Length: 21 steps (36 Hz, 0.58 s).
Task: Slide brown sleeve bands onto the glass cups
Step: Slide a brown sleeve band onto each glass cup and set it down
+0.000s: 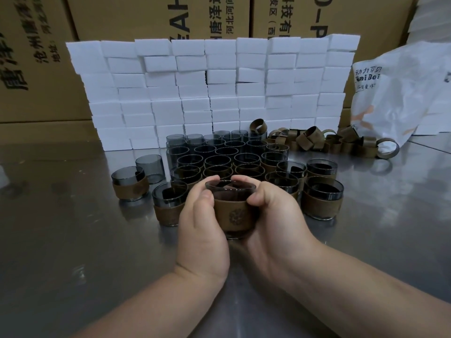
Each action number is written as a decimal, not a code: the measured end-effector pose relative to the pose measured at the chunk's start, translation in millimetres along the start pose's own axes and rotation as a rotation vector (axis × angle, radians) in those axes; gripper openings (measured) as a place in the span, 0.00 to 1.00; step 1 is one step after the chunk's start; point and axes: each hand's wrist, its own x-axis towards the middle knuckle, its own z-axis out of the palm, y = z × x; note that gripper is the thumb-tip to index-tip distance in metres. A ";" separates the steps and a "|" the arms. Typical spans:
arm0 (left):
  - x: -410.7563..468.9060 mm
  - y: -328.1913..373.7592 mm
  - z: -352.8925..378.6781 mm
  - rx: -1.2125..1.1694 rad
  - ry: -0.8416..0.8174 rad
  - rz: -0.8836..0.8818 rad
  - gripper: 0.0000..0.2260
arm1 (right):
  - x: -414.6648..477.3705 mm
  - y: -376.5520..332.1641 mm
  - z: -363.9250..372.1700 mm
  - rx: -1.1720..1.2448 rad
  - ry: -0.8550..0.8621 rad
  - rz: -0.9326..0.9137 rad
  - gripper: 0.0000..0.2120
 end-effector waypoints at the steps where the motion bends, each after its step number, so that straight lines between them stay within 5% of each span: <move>1: -0.1 -0.4 0.3 0.023 0.004 0.016 0.16 | -0.4 -0.1 0.2 -0.005 0.007 0.001 0.24; 16: 0.4 -3.4 -1.5 0.135 0.047 0.079 0.17 | 0.8 4.5 -3.7 -0.037 0.013 -0.007 0.26; 21: 6.7 -3.0 -0.5 -0.009 0.055 -0.099 0.16 | -0.3 6.5 -9.9 -0.217 -0.012 -0.075 0.25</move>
